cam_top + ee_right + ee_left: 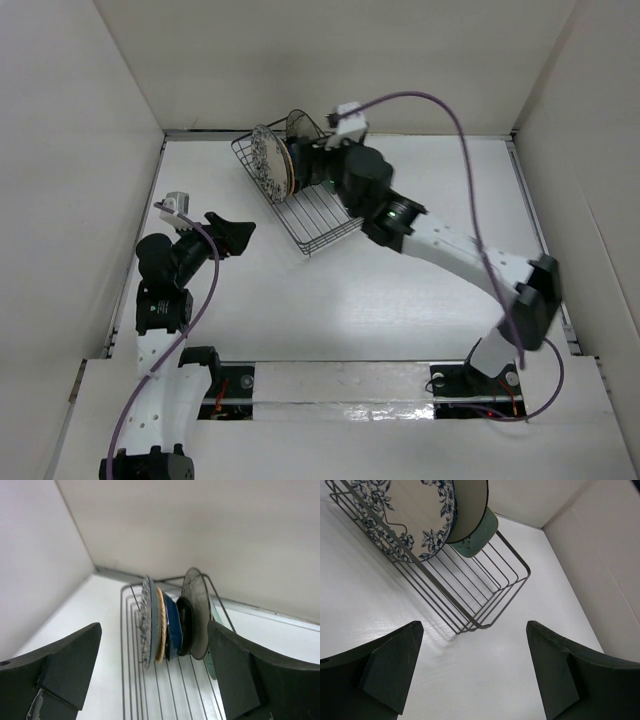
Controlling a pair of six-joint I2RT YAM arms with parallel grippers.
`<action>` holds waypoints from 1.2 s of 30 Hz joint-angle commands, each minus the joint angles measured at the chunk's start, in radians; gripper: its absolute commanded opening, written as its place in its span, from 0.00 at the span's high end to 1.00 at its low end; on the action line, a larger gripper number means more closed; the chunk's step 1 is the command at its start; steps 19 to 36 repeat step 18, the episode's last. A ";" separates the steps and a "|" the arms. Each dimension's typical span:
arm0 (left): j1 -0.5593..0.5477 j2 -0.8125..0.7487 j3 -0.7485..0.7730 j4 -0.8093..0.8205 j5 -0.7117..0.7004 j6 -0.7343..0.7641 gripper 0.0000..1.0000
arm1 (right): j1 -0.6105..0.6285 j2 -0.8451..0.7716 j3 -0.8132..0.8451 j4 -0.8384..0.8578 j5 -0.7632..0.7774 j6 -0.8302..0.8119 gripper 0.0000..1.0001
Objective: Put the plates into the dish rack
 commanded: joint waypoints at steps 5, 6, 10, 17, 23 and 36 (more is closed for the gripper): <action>0.023 -0.031 0.039 0.057 -0.004 0.015 0.14 | -0.012 -0.521 -0.580 0.137 -0.024 0.202 0.39; 0.023 -0.031 0.039 0.055 -0.006 0.016 0.14 | -0.012 -0.575 -0.637 0.137 -0.026 0.216 0.70; 0.023 -0.038 0.042 0.049 -0.032 0.027 0.14 | -0.036 -0.852 -0.863 0.076 0.049 0.304 0.93; 0.023 -0.089 0.022 0.068 -0.061 0.019 0.14 | -0.157 -1.095 -1.059 -0.016 0.005 0.367 0.48; 0.023 -0.094 0.022 0.066 -0.064 0.016 0.13 | -0.170 -1.106 -1.058 -0.024 -0.036 0.371 0.33; 0.023 -0.094 0.022 0.066 -0.064 0.016 0.13 | -0.170 -1.106 -1.058 -0.024 -0.036 0.371 0.33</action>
